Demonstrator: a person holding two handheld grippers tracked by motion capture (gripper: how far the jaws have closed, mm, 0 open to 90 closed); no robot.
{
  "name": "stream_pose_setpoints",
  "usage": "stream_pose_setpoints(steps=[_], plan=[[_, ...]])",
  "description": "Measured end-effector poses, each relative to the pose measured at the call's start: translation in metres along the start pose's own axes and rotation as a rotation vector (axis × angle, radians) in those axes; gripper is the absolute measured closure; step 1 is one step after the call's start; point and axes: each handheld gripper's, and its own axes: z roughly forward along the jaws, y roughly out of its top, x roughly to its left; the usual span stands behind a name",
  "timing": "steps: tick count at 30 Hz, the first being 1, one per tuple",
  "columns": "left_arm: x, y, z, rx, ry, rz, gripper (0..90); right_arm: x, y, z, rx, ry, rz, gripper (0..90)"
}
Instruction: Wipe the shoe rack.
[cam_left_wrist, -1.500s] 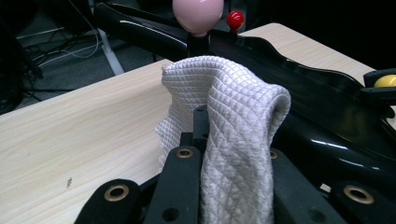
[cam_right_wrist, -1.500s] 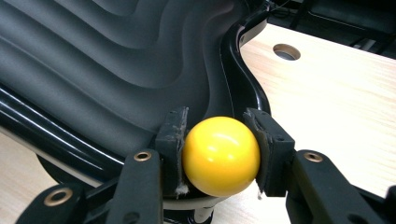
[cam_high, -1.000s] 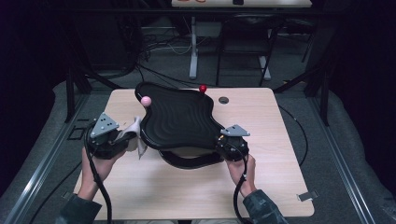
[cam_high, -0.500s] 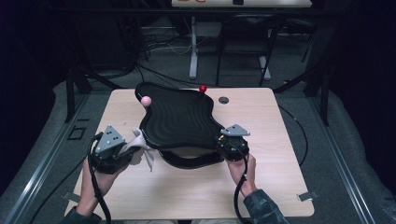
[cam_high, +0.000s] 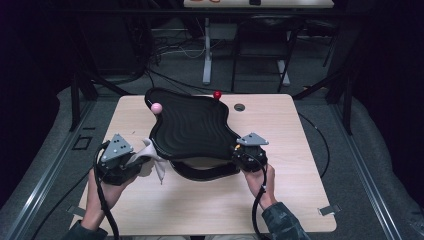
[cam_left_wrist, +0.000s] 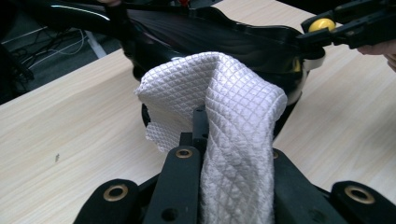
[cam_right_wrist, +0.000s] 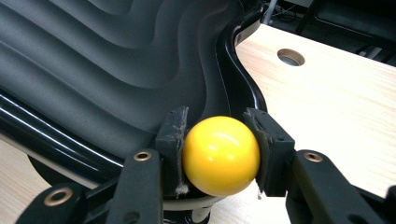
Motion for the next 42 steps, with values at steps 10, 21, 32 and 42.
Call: stream_pose_setpoints(steps=[10, 21, 32, 42], plan=[[0.027, 0.009, 0.016, -0.019, 0.019, -0.033, 85.0, -0.009, -0.001, 0.000, 0.000, 0.029, -0.015, 59.9], [0.044, 0.007, 0.066, 0.003, -0.005, -0.077, 84.7, -0.018, -0.002, 0.000, -0.003, 0.065, -0.027, 59.9], [0.056, -0.023, 0.077, 0.021, 0.048, -0.140, 84.0, -0.023, -0.002, 0.000, -0.002, 0.103, -0.004, 59.3], [0.058, -0.070, 0.065, 0.066, 0.096, -0.196, 83.3, -0.027, 0.000, -0.007, 0.035, 0.091, 0.091, 46.0]])
